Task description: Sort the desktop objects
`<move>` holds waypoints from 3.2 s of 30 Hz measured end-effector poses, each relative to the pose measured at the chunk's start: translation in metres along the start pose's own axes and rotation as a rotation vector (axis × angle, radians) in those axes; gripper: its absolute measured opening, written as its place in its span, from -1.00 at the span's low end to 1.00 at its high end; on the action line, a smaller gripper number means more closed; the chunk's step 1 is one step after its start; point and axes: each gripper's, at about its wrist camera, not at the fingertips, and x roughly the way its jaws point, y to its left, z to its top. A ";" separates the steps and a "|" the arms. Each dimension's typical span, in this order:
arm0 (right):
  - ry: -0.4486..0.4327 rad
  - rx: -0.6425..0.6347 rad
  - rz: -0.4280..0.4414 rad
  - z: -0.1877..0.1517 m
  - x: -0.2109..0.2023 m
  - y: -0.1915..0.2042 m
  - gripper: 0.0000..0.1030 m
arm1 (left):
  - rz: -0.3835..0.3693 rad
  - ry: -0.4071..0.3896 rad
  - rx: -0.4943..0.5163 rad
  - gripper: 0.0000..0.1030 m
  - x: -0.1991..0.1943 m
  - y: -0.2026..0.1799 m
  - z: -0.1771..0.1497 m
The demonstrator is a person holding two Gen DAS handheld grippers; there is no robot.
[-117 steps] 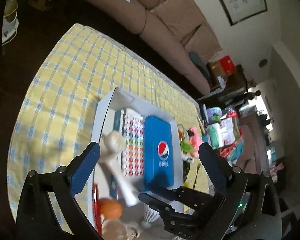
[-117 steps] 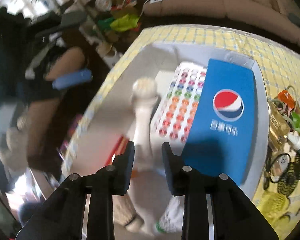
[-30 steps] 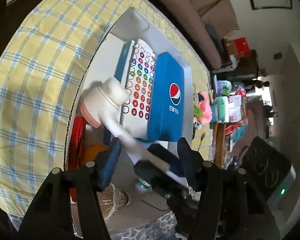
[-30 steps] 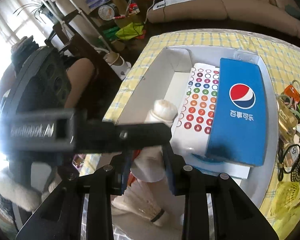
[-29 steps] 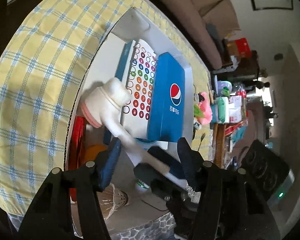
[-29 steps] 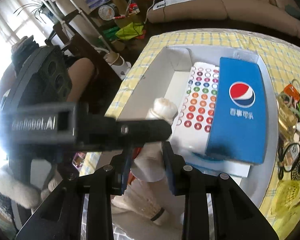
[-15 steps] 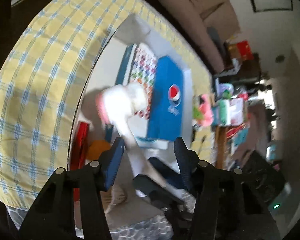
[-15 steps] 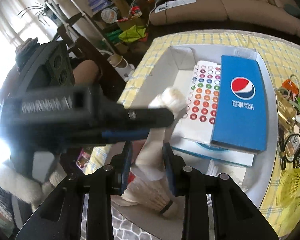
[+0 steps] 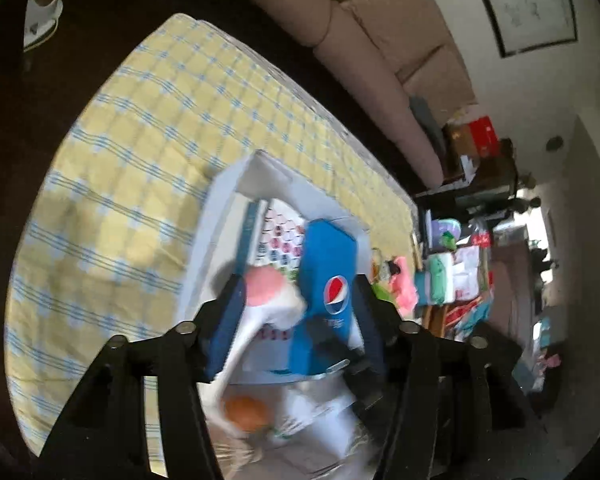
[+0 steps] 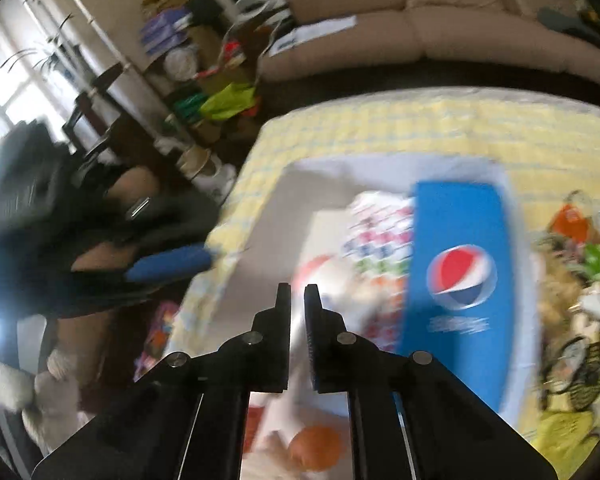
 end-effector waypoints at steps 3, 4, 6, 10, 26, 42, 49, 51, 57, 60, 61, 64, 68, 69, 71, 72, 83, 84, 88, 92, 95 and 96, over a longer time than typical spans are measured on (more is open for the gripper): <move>0.019 -0.099 -0.051 0.006 -0.003 -0.005 -0.38 | 0.032 0.004 0.072 0.12 -0.005 0.006 -0.005; 0.028 -0.166 -0.082 0.006 -0.001 0.000 -0.18 | 0.046 0.010 0.102 0.12 -0.005 0.005 -0.008; 0.045 -0.283 -0.123 0.005 0.003 0.011 -0.08 | 0.057 0.030 0.149 0.12 -0.004 0.005 -0.017; 0.127 -0.553 -0.178 -0.005 0.022 0.029 -0.03 | 0.105 0.055 0.272 0.12 0.002 -0.010 -0.038; 0.254 -0.659 -0.015 0.002 0.048 0.024 -0.26 | 0.109 -0.006 0.376 0.26 -0.022 -0.013 -0.100; 0.268 -0.690 -0.139 0.010 0.038 0.038 0.21 | 0.096 -0.060 0.422 0.30 -0.014 -0.023 -0.124; 0.250 -0.577 -0.113 0.004 0.042 0.036 0.13 | 0.097 -0.042 0.433 0.31 -0.006 -0.027 -0.132; 0.228 -0.522 -0.089 0.001 0.030 0.032 0.13 | 0.107 -0.048 0.449 0.38 -0.007 -0.030 -0.135; 0.191 -0.402 -0.061 -0.014 -0.008 0.013 0.21 | 0.166 -0.064 0.490 0.59 -0.008 -0.038 -0.143; 0.157 -0.361 -0.065 -0.026 -0.028 0.004 0.33 | 0.185 -0.073 0.506 0.67 -0.010 -0.041 -0.148; 0.149 -0.350 -0.065 -0.029 -0.033 0.002 0.35 | 0.192 -0.080 0.511 0.70 -0.011 -0.042 -0.150; 0.131 -0.328 -0.071 -0.040 -0.050 -0.002 0.37 | 0.210 -0.095 0.525 0.76 -0.014 -0.047 -0.156; 0.117 -0.308 -0.079 -0.054 -0.069 -0.009 0.41 | 0.214 -0.108 0.519 0.89 -0.017 -0.052 -0.165; 0.113 -0.307 -0.084 -0.060 -0.074 -0.009 0.48 | 0.206 -0.108 0.515 0.98 -0.017 -0.052 -0.168; 0.097 -0.303 -0.079 -0.068 -0.084 -0.010 0.63 | 0.205 -0.110 0.520 1.00 -0.019 -0.054 -0.175; 0.084 -0.300 -0.072 -0.072 -0.089 -0.009 0.73 | 0.216 -0.108 0.524 1.00 -0.019 -0.055 -0.178; 0.038 -0.230 -0.054 -0.114 -0.128 -0.026 0.99 | 0.305 -0.120 0.524 1.00 -0.028 -0.061 -0.210; 0.035 -0.229 -0.060 -0.117 -0.131 -0.027 0.99 | 0.311 -0.123 0.527 1.00 -0.029 -0.063 -0.214; -0.002 -0.200 -0.109 -0.133 -0.151 -0.045 0.99 | 0.330 -0.136 0.543 1.00 -0.034 -0.068 -0.229; -0.029 -0.128 -0.137 -0.152 -0.166 -0.075 0.99 | 0.352 -0.146 0.561 1.00 -0.034 -0.068 -0.256; -0.046 -0.092 -0.198 -0.169 -0.174 -0.097 0.99 | 0.367 -0.149 0.557 1.00 -0.029 -0.063 -0.274; -0.054 -0.084 -0.220 -0.175 -0.176 -0.103 0.99 | 0.370 -0.151 0.554 1.00 -0.025 -0.060 -0.282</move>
